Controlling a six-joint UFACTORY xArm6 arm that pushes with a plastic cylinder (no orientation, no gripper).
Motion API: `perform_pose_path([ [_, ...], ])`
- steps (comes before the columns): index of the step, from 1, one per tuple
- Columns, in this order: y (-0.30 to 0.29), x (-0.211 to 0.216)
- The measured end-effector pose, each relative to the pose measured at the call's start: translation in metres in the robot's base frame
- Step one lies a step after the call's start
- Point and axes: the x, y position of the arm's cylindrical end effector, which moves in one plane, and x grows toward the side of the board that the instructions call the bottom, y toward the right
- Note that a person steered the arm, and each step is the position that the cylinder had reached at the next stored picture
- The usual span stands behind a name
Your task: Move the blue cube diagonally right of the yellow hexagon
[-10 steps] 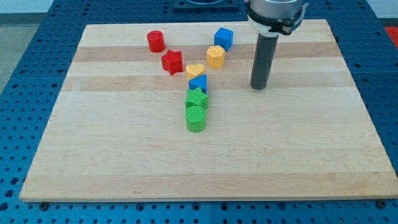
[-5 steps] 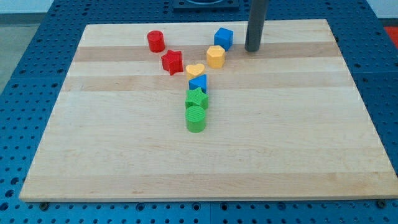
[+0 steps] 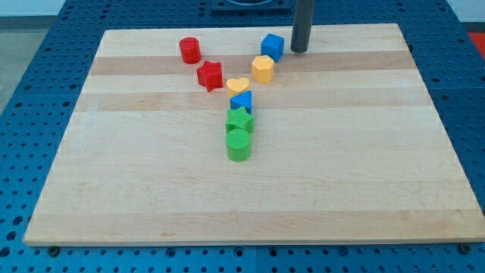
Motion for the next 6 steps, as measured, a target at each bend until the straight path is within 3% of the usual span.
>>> perform_pose_path([
  [6, -0.003, 0.0],
])
